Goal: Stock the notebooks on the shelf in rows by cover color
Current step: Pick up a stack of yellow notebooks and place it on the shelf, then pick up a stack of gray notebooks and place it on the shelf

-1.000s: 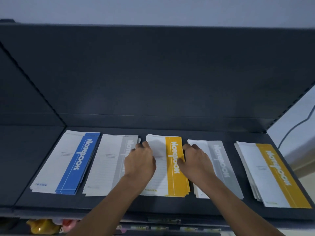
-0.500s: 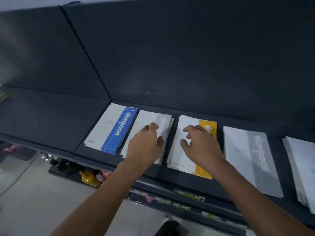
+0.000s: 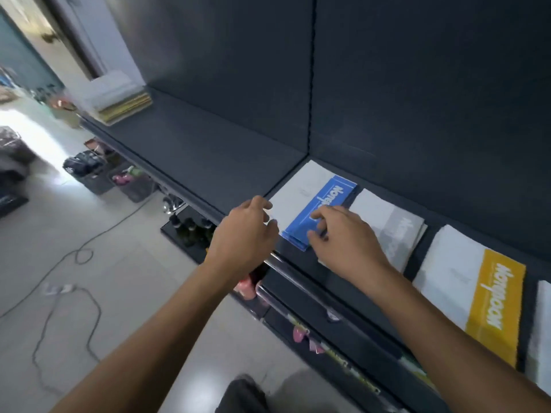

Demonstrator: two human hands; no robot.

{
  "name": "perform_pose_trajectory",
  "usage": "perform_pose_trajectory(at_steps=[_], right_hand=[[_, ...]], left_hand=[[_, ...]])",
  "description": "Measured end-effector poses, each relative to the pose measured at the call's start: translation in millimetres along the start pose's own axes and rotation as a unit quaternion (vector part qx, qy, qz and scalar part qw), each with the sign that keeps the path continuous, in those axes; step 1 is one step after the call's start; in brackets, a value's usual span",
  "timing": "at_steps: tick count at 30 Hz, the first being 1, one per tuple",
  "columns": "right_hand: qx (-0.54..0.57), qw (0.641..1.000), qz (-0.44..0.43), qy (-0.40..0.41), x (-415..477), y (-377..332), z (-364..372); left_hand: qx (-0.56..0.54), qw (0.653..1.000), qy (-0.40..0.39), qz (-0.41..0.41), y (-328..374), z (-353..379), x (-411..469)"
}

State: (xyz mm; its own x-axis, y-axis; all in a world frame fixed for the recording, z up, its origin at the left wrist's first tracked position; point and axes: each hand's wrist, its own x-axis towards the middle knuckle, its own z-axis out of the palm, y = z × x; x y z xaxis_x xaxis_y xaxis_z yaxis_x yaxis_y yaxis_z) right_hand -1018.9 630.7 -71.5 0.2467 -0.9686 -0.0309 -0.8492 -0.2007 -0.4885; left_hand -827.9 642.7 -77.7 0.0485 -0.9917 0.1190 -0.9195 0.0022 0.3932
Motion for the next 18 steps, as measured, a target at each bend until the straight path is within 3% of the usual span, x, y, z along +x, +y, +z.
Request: perform_pose_trajectory(at_steps=[11,18], right_hand=[[-0.01,0.998,-0.07,0.001,125,-200,83],[-0.005,0.996,-0.082,-0.018,182,-290,124]], left_hand=[[0.005,1.0,0.021,0.009,-204,-87,62],[-0.02,0.999,0.022,-0.016,-312,-129,76]])
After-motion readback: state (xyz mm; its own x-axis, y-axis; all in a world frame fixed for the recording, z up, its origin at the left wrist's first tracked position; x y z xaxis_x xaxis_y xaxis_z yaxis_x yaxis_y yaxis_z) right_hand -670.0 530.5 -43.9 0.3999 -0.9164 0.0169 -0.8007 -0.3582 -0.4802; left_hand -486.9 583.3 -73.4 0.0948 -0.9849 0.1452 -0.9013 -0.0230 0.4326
